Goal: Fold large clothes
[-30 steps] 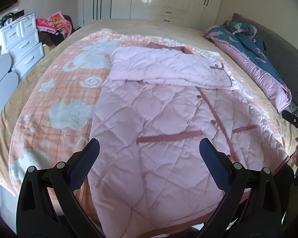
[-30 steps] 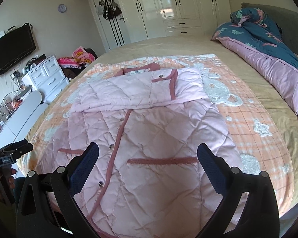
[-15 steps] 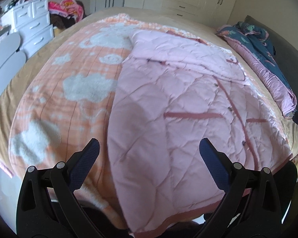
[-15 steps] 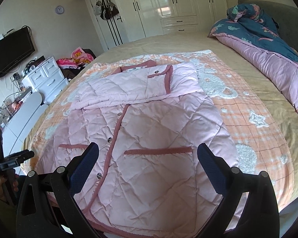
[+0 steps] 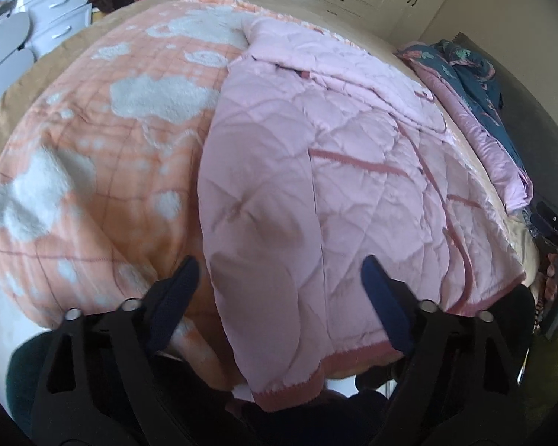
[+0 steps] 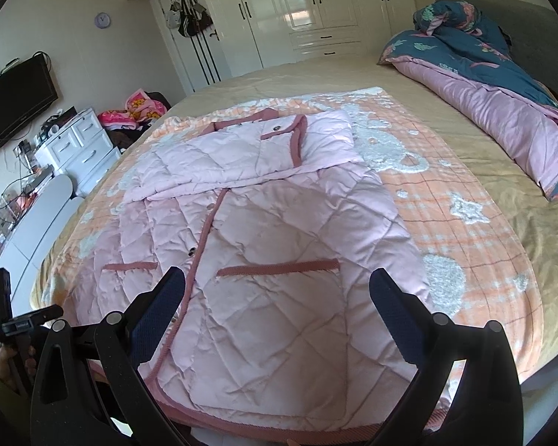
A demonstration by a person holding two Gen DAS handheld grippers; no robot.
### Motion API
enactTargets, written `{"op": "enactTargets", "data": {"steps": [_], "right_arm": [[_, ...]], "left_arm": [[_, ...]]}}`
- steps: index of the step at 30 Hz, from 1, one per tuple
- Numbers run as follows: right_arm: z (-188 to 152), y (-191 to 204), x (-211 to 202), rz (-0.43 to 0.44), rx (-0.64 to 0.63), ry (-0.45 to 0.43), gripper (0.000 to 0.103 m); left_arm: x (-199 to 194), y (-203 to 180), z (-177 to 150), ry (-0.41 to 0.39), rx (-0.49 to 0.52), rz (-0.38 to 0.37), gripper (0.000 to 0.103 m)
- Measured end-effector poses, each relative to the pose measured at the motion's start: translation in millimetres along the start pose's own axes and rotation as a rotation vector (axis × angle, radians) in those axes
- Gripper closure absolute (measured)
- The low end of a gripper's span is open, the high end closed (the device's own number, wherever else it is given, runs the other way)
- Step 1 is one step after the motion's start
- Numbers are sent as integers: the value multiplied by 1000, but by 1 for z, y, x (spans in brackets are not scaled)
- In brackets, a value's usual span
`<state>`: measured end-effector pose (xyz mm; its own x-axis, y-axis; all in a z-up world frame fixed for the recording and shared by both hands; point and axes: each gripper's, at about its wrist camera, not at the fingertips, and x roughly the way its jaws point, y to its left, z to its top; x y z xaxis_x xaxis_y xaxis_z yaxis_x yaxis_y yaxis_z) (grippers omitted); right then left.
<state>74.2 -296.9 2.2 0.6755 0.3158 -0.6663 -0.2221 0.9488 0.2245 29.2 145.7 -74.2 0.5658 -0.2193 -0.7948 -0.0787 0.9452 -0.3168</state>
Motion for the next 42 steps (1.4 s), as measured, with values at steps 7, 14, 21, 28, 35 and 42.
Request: {"op": "enactTargets", "data": {"steps": [7,14,21,28,35,42], "right_arm": [[-11,-20,-9,-14,7,27,4],[-31,-58,-2,-57,27,171,4],[-47,-91,15,7,102,356,4],[-53,-113,43,163,224,524,4],[-59,-111,49,230,242,559,32],[-50,-106,26,276,197,415,71]], "left_arm": [[14,5,-12,58,-23,-12,37],[31,-6,-22,79,34,5,37],[35,-11,-22,76,53,22,37],[23,-12,-20,27,45,-9,54],[30,-12,-20,49,41,-11,54],[28,-11,-20,30,31,-16,73]]}}
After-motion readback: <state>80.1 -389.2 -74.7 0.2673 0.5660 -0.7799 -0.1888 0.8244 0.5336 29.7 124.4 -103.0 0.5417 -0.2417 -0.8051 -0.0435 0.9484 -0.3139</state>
